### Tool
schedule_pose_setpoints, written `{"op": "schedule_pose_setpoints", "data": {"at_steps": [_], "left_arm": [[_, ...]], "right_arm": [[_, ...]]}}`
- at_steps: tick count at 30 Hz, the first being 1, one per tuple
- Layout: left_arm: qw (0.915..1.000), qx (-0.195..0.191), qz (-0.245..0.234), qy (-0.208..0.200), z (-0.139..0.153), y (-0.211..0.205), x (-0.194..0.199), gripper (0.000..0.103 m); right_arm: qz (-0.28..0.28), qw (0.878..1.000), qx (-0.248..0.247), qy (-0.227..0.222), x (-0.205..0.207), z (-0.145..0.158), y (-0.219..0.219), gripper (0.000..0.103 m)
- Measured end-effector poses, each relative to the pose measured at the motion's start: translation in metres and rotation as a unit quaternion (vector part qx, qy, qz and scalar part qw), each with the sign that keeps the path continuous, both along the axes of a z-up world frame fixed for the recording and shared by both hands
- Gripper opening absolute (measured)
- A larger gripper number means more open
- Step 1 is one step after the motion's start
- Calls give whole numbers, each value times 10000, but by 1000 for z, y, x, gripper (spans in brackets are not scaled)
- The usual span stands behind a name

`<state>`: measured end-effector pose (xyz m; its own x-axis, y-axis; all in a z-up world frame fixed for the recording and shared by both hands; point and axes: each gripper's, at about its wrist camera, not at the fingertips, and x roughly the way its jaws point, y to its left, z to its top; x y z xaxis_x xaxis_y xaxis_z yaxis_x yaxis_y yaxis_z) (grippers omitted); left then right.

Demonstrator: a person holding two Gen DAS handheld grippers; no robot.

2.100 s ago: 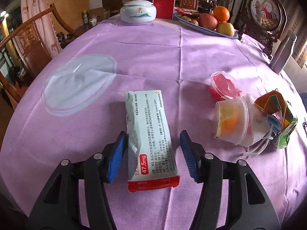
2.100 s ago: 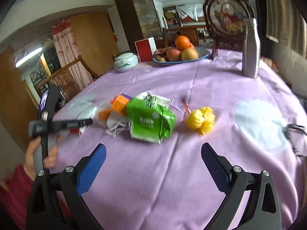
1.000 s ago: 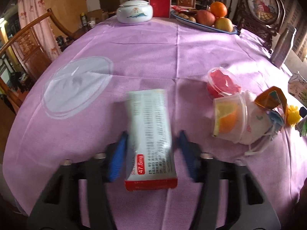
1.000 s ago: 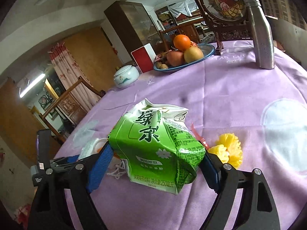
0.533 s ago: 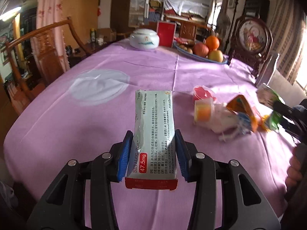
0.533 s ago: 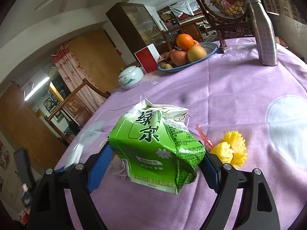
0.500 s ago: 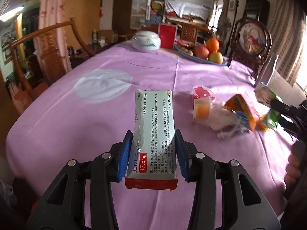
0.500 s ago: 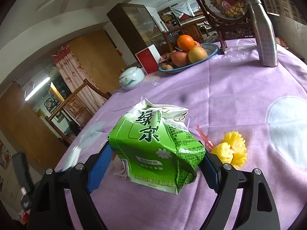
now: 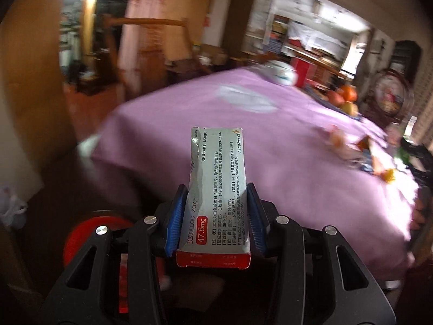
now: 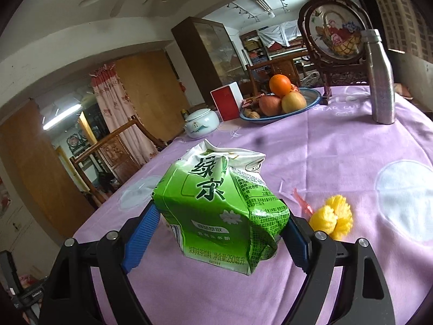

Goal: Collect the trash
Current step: 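Carry the medicine box and carton down to the red wastebasket and release both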

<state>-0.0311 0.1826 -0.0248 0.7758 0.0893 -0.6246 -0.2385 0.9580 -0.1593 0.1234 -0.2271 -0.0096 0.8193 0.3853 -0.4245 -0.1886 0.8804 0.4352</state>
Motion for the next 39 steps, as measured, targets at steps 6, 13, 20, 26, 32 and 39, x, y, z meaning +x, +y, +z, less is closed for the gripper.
{"op": "schedule_pose_setpoints", "data": {"at_steps": [6, 13, 20, 26, 32, 39], "left_arm": [[9958, -30, 883, 220, -28, 61, -37, 44], [9868, -519, 1274, 858, -94, 117, -73, 44], [9836, -698, 1336, 987, -117, 148, -85, 44], [9791, -835, 1251, 1371, -129, 152, -77, 44], [9698, -1115, 1220, 1794, -144, 158, -68, 55], [9720, -856, 1624, 1469, -120, 160, -82, 92]], "right_arm": [[544, 9980, 23, -307, -34, 28, 52, 84], [1681, 9852, 101, -322, -71, 38, 153, 84], [2495, 9683, -65, -57, -107, 22, 244, 84], [2888, 9561, -387, 304, -129, -2, 303, 84], [3087, 9477, -558, 592, -136, -19, 333, 84], [3186, 9436, -591, 679, -139, -26, 339, 84]]}}
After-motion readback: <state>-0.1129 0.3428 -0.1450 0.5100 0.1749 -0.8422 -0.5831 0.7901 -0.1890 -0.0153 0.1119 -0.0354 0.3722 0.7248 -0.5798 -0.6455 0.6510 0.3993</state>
